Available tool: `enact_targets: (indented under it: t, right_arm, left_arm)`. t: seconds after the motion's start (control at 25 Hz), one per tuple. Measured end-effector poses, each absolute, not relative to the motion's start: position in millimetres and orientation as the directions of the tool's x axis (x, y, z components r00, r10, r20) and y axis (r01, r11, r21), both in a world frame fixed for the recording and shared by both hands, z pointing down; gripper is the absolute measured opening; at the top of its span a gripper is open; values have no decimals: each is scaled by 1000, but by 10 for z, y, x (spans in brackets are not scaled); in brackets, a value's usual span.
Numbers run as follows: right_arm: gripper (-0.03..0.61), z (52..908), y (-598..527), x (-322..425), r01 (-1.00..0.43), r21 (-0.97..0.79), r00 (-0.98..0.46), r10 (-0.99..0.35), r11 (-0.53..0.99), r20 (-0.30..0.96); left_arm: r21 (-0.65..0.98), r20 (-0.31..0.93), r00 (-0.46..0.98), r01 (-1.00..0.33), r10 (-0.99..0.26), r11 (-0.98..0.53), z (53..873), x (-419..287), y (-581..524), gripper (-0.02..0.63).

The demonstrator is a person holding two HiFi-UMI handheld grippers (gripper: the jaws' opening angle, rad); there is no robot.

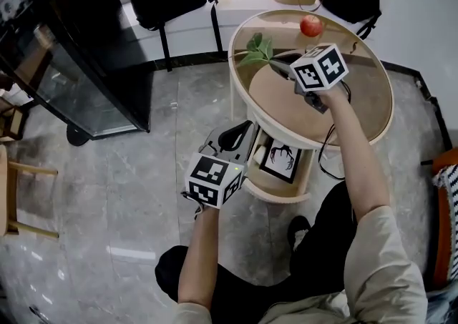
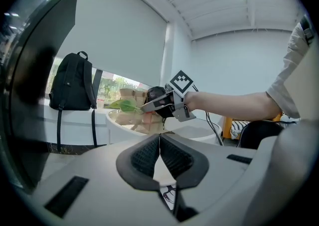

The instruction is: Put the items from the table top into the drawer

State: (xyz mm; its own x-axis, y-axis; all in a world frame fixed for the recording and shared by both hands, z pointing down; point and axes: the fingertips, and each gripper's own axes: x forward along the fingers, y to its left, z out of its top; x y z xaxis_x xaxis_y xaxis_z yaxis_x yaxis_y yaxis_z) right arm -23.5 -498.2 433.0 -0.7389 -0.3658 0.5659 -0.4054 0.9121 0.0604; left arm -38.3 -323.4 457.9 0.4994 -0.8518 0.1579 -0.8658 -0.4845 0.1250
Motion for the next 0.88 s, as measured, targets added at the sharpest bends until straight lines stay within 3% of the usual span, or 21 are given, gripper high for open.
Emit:
enact_targets:
  t: [0.28, 0.88]
  right_arm:
    - [37, 4252, -4359, -528, -369, 148, -729, -385, 918, 566]
    - [37, 4097, -3087, -256, -329, 229, -797, -400, 916, 453]
  left_arm:
    - [31, 216, 539, -837, -814, -546, 4737, -426, -2856, 20]
    - [91, 216, 634, -770, -743, -631, 5165, -439, -2274, 20]
